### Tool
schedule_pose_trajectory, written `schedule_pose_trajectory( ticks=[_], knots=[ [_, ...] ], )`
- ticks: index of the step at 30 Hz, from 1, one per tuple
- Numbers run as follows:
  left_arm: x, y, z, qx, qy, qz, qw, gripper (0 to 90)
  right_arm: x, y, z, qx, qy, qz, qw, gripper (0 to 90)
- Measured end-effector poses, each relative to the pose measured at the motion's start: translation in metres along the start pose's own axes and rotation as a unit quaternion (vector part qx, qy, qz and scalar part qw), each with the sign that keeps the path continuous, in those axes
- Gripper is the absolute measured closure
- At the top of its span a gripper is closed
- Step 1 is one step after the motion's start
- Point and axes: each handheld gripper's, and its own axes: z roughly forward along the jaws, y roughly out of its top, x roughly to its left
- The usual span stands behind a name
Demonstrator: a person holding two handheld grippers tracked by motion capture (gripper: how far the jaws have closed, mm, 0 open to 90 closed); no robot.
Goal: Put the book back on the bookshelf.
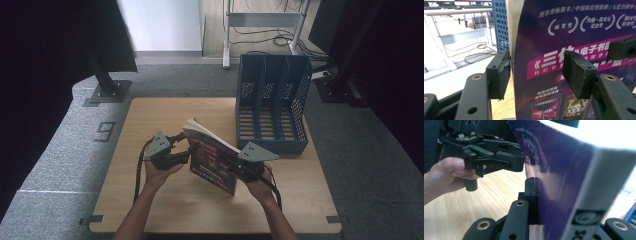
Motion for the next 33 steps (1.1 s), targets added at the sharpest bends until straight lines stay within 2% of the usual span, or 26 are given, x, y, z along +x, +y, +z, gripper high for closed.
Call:
schedule_pose_trajectory(
  ticks=[6, 13, 15, 18, 24, 33],
  knots=[
    [0.002, -0.009, -0.006, 0.018, 0.007, -0.001, 0.9998, 37.7, -0.004, -0.001, 0.001, -0.007, -0.006, 0.024, 0.9997, 81.6],
    [0.01, -0.024, -0.016, 0.032, 0.012, -0.021, 0.9992, 36.8, -0.009, 0.0, 0.002, -0.018, -0.004, 0.046, 0.9988, 81.6],
    [0.013, -0.026, -0.015, 0.043, 0.013, -0.021, 0.9988, 36.4, -0.009, 0.001, 0.003, -0.02, -0.005, 0.047, 0.9987, 81.6],
    [0.014, -0.028, -0.014, 0.046, 0.011, -0.024, 0.9986, 36.5, -0.008, 0.004, 0.004, -0.018, -0.008, 0.047, 0.9987, 81.6],
    [0.011, -0.027, -0.013, 0.047, 0.006, -0.022, 0.9987, 36.5, -0.007, 0.009, 0.005, -0.018, -0.016, 0.046, 0.9986, 81.7],
    [0.011, -0.028, -0.012, 0.05, 0.006, -0.023, 0.9985, 36.0, -0.01, 0.014, 0.001, -0.034, -0.031, 0.05, 0.9977, 81.8]
  ],
)
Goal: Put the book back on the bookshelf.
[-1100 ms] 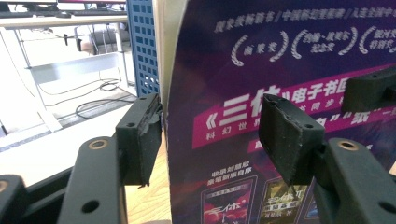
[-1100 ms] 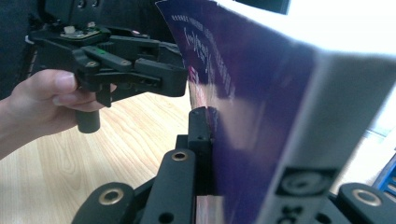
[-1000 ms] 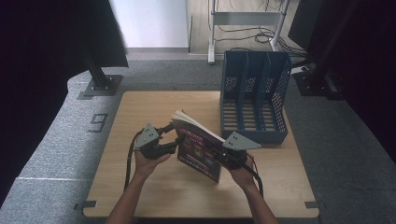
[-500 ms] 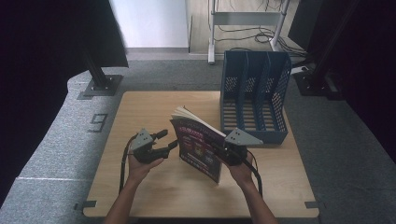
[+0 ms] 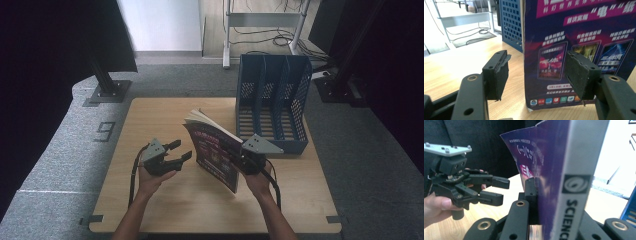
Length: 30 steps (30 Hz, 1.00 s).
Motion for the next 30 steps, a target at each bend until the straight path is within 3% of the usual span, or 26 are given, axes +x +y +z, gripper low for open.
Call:
schedule_pose_trajectory(
  ticks=[12, 21, 30],
  knots=[
    [-0.002, -0.004, 0.004, 0.011, -0.002, -0.001, 0.9999, 35.9, -0.005, 0.008, -0.01, -0.022, -0.009, 0.004, 0.9997, 81.8],
    [-0.001, -0.009, 0.007, 0.04, -0.001, -0.005, 0.9992, 35.7, -0.005, 0.01, -0.012, -0.027, -0.011, 0.001, 0.9996, 81.7],
    [0.003, -0.013, 0.006, 0.048, -0.002, -0.013, 0.9988, 35.2, -0.009, 0.017, -0.016, -0.037, -0.012, 0.006, 0.9992, 81.7]
  ],
)
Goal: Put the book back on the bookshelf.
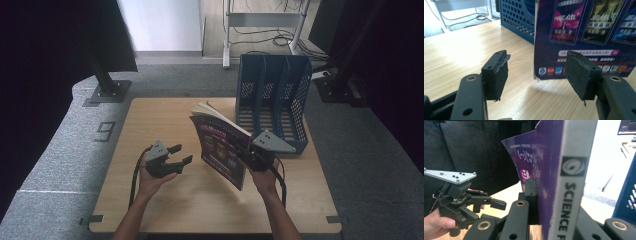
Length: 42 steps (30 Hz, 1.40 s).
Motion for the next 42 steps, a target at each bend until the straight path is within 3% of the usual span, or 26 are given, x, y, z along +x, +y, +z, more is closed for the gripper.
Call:
schedule_pose_trajectory(
  ticks=[12, 42],
  knots=[
    [0.001, -0.003, 0.002, 0.014, 0.002, -0.001, 0.9999, 35.2, -0.001, 0.012, -0.003, -0.012, -0.005, -0.004, 0.9999, 81.7],
    [0.003, -0.005, 0.001, 0.014, 0.0, -0.012, 0.9998, 35.2, -0.011, 0.036, -0.014, -0.03, -0.023, 0.002, 0.9993, 81.8]
  ],
)
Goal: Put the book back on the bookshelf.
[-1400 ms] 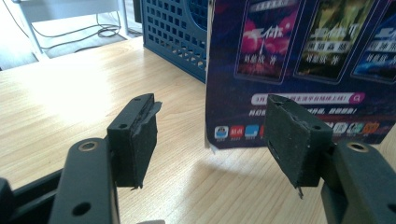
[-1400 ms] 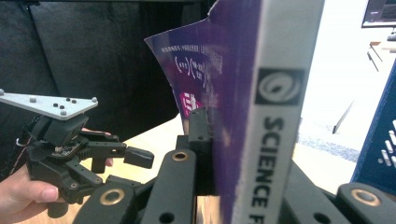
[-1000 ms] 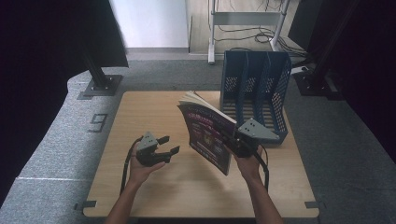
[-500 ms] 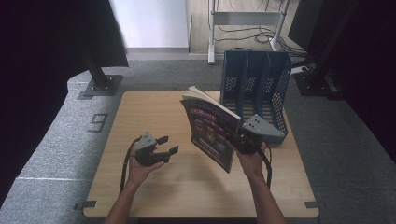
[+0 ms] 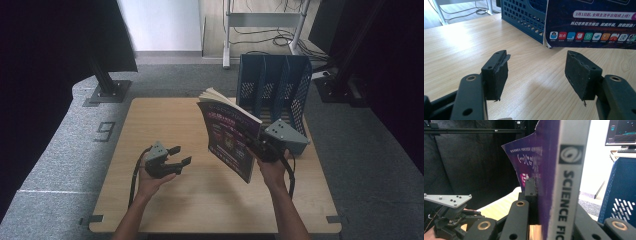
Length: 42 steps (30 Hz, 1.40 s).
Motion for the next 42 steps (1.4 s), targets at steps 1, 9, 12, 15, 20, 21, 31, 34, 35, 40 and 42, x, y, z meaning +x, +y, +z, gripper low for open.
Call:
schedule_pose_trajectory(
  ticks=[1, 9, 12, 15, 20, 21, 31, 34, 35, 40, 42],
  knots=[
    [0.0, 0.0, 0.0, 0.0, 0.0, -0.001, 1.0, 35.2, -0.001, 0.001, 0.0, 0.0, -0.001, 0.0, 1.0, 81.7],
    [0.001, -0.001, 0.001, 0.003, 0.0, -0.002, 1.0, 35.2, -0.004, 0.005, -0.001, -0.002, -0.006, 0.0, 1.0, 81.8],
    [0.001, -0.001, 0.0, 0.003, 0.001, -0.003, 1.0, 35.2, -0.006, 0.007, -0.002, -0.004, -0.009, 0.002, 0.9999, 81.7],
    [0.002, -0.001, 0.001, 0.004, 0.001, -0.003, 1.0, 35.2, -0.008, 0.009, -0.003, -0.007, -0.013, 0.002, 0.9999, 81.7],
    [0.002, -0.002, 0.002, 0.005, 0.001, -0.005, 1.0, 35.2, -0.01, 0.011, -0.003, -0.005, -0.015, -0.002, 0.9999, 81.8],
    [0.002, -0.002, 0.002, 0.006, 0.001, -0.004, 1.0, 35.2, -0.01, 0.01, -0.003, -0.005, -0.016, -0.003, 0.9999, 81.8],
    [0.003, -0.003, 0.002, 0.008, 0.002, -0.005, 1.0, 35.2, -0.017, 0.012, -0.002, -0.009, -0.027, 0.004, 0.9996, 81.8],
    [0.003, -0.003, 0.002, 0.008, 0.002, -0.004, 1.0, 35.2, -0.02, 0.011, -0.002, -0.011, -0.032, 0.008, 0.9994, 81.8],
    [0.003, -0.003, 0.002, 0.008, 0.002, -0.005, 1.0, 35.2, -0.021, 0.011, -0.001, -0.012, -0.034, 0.01, 0.9993, 81.8],
    [0.004, -0.003, 0.002, 0.008, 0.002, -0.007, 0.9999, 35.2, -0.026, 0.012, -0.003, -0.012, -0.045, 0.012, 0.9988, 81.8],
    [0.004, -0.003, 0.002, 0.008, 0.002, -0.006, 0.9999, 35.2, -0.028, 0.013, -0.004, -0.014, -0.05, 0.011, 0.9986, 81.8]
  ],
)
